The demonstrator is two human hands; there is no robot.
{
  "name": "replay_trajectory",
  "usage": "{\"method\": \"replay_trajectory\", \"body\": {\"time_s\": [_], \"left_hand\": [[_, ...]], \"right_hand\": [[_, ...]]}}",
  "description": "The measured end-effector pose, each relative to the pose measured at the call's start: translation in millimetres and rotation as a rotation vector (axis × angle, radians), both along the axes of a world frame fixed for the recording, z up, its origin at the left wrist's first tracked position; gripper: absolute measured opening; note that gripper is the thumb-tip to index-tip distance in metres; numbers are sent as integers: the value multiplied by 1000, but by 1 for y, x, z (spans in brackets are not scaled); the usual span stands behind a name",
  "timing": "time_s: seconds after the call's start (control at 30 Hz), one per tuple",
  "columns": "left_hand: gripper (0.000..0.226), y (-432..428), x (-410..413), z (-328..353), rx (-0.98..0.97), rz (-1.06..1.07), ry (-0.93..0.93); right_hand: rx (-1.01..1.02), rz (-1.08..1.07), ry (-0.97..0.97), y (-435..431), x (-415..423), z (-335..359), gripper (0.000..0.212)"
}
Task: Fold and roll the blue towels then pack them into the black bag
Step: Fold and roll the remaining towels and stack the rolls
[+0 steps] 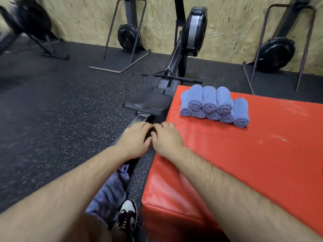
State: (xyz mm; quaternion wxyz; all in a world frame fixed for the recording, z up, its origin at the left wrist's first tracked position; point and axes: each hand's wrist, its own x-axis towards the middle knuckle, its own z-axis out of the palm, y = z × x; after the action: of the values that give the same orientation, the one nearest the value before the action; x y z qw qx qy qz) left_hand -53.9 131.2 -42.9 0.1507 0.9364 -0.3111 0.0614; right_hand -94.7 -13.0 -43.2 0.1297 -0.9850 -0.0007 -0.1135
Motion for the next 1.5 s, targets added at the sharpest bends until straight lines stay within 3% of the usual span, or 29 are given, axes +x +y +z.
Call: {"method": "replay_trajectory", "body": {"time_s": [0.33, 0.5, 0.67, 0.77, 0.87, 1.1, 1.37, 1.43, 1.5], "left_hand": [[60, 110, 11, -41, 146, 105, 377], [76, 150, 14, -76, 365, 98, 520], [61, 178, 27, -101, 617, 105, 613], [53, 190, 37, -109, 673, 105, 636], [50, 193, 45, -111, 668, 76, 603], [45, 200, 51, -110, 555, 135, 556], [62, 191, 49, -83, 326, 226, 585], [52, 188, 47, -75, 292, 237, 581], [21, 185, 48, -67, 223, 248, 510]], "right_hand": [[20, 98, 223, 111, 13, -46, 39], [-46, 137, 373, 151, 21, -82, 40], [-16, 202, 489, 178, 29, -121, 34], [31, 211, 526, 195, 31, -139, 42], [80, 173, 486, 206, 35, -150, 49], [196, 134, 399, 208, 42, -139, 15], [348, 107, 299, 174, 42, -88, 17], [389, 95, 260, 165, 42, -72, 18], [428, 90, 226, 156, 44, -59, 18]]}}
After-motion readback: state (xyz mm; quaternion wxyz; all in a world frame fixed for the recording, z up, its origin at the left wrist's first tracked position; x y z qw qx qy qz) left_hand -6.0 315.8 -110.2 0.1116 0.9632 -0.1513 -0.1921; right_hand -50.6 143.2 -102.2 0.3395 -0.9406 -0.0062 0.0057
